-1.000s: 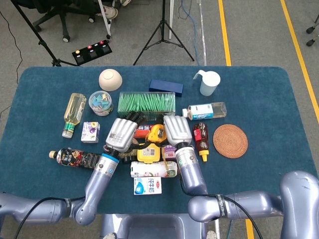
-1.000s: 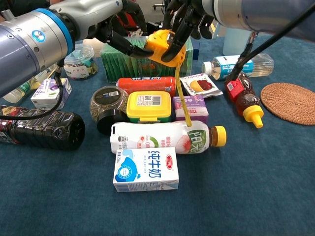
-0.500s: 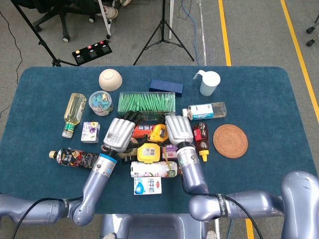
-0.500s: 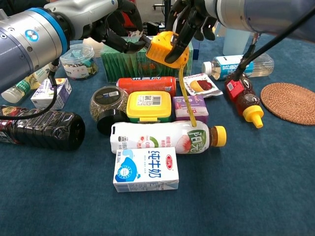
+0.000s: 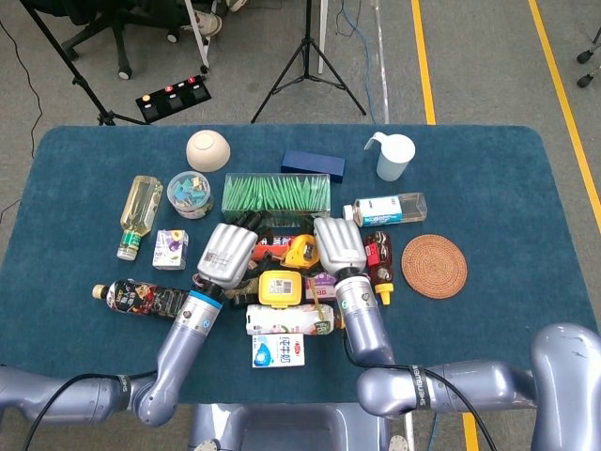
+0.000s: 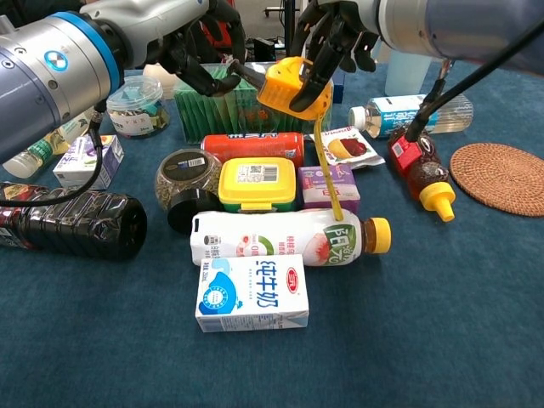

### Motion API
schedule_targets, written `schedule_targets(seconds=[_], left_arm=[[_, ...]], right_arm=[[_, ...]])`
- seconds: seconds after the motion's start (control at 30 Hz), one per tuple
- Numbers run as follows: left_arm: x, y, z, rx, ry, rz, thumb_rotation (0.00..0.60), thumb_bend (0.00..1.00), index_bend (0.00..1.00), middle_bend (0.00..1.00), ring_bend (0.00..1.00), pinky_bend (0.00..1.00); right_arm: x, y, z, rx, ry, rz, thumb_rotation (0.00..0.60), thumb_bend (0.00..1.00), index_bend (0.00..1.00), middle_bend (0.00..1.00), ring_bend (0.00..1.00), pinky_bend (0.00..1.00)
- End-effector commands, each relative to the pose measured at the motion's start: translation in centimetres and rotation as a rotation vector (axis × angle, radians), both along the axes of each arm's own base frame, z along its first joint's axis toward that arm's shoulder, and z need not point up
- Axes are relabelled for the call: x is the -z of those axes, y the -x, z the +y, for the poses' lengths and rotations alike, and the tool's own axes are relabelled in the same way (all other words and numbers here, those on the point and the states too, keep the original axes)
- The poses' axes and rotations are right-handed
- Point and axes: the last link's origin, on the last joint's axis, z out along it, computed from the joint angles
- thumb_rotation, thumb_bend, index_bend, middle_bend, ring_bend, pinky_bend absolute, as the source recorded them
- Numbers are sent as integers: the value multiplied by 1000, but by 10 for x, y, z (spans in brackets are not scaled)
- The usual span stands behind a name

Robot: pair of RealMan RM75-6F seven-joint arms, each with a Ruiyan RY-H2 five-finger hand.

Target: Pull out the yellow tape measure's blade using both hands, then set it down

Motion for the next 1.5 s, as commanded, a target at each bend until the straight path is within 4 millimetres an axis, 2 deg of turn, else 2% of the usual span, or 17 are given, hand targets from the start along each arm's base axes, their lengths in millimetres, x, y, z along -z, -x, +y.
schedule_targets(seconds=[0.03, 0.5, 0.73, 1.07, 1.5], left_arm=[[1, 0, 0, -1, 5, 0, 600, 387, 483, 233, 214, 382], [4, 2, 1, 5, 24, -2, 600, 431, 484, 234, 214, 376], [5, 1, 1, 16, 19, -36, 600, 453, 540, 252, 214, 376], [6, 4, 0, 13, 28, -52, 600, 455, 560, 261, 214, 376], [-1, 19, -1, -29, 63, -91, 600, 455, 564, 264, 214, 376]], right_arm=[[0, 1, 0, 1, 1, 1, 600, 322, 691, 641, 784, 791], [1, 3, -2, 5, -2, 7, 600, 322, 691, 641, 784, 794], [2, 4, -2, 7, -4, 12, 600, 323, 691, 641, 784, 795], [2, 5, -3, 7, -5, 16, 600, 322, 692, 641, 784, 796], [-2, 9, -3, 5, 0, 27, 600, 323, 693, 641, 785, 796]])
